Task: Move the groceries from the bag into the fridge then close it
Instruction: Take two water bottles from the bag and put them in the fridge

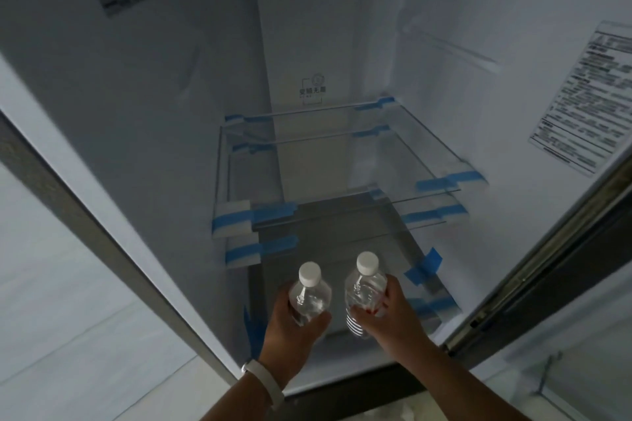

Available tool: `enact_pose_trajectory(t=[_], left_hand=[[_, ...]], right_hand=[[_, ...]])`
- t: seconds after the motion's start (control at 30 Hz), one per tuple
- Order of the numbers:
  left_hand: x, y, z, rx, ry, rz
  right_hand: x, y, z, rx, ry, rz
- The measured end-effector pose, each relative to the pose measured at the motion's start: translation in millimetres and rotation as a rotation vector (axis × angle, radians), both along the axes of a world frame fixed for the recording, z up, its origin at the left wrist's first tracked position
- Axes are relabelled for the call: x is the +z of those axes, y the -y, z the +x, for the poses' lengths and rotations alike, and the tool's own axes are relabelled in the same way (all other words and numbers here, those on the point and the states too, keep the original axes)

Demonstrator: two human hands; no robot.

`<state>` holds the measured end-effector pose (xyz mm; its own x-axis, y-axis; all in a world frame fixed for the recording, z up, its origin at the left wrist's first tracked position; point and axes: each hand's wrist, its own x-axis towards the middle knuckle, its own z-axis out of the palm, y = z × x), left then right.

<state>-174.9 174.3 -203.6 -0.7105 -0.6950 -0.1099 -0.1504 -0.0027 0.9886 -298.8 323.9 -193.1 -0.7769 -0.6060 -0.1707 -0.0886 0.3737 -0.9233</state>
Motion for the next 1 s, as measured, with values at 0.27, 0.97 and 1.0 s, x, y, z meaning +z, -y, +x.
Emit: enact_pose_trajectory(t=[0.27,0.97,1.0], left_hand=[[-9,6,-13,0.030,0.037,-0.007],[-20,12,-5,-0.087,0.277,-0.517],[-23,13,-5,-0.105,0.285,-0.516]], right_hand=[[-11,11,-15,0.018,-0.005,-0.009],[-26,16,-45,0.229,-0.228,0.140],[-24,16,-45,0.247,-0.249,0.174]])
